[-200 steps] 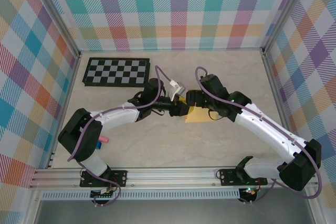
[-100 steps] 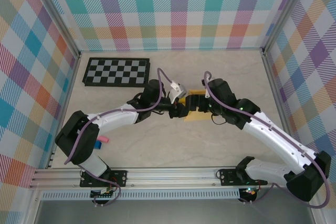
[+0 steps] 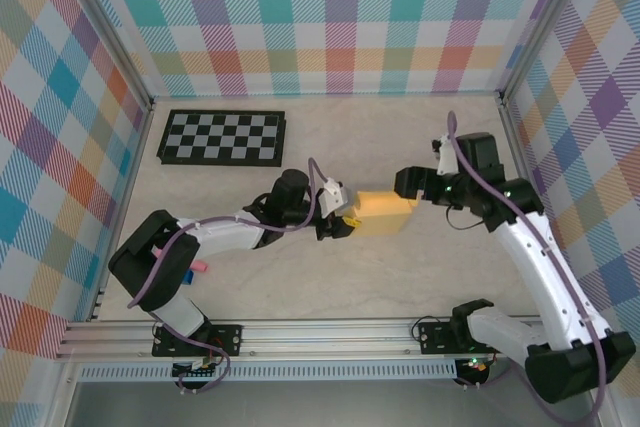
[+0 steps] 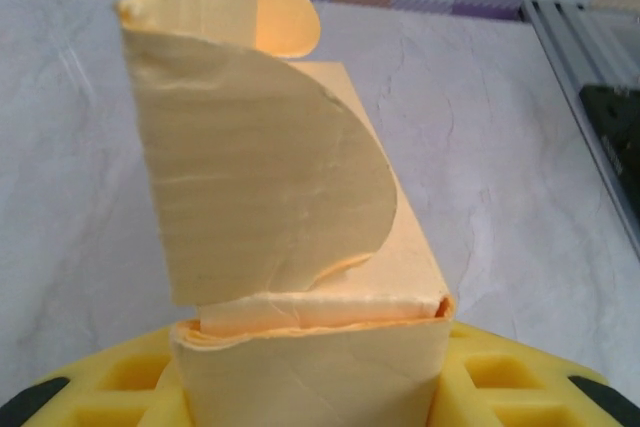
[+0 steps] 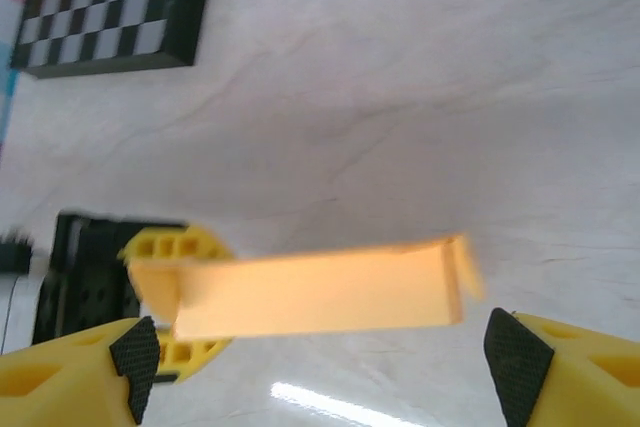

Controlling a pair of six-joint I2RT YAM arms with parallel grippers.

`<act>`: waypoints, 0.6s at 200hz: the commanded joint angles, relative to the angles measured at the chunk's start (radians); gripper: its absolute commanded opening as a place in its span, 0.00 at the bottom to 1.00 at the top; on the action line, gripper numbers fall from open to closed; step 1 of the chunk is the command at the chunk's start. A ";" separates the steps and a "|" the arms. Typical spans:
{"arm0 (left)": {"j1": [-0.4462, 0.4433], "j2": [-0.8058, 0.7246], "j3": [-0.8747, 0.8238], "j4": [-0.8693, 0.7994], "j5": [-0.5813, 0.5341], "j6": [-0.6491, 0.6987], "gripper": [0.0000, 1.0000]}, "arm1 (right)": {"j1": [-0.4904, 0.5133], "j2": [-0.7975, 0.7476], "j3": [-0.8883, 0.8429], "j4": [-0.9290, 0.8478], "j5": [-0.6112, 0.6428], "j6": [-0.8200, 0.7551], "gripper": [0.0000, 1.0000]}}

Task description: Fold the paper box

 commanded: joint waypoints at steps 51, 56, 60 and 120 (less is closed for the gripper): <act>-0.032 0.099 -0.044 0.103 0.031 0.165 0.40 | -0.168 0.293 0.086 -0.137 -0.169 -0.106 0.80; -0.032 0.103 -0.043 0.099 0.029 0.165 0.40 | -0.171 0.298 0.080 -0.131 -0.166 -0.102 0.80; -0.031 0.105 -0.041 0.094 0.027 0.167 0.40 | -0.176 0.304 0.075 -0.127 -0.164 -0.093 0.79; -0.017 0.130 -0.028 0.079 -0.011 0.156 0.48 | -0.180 0.323 -0.028 -0.101 -0.314 -0.026 0.75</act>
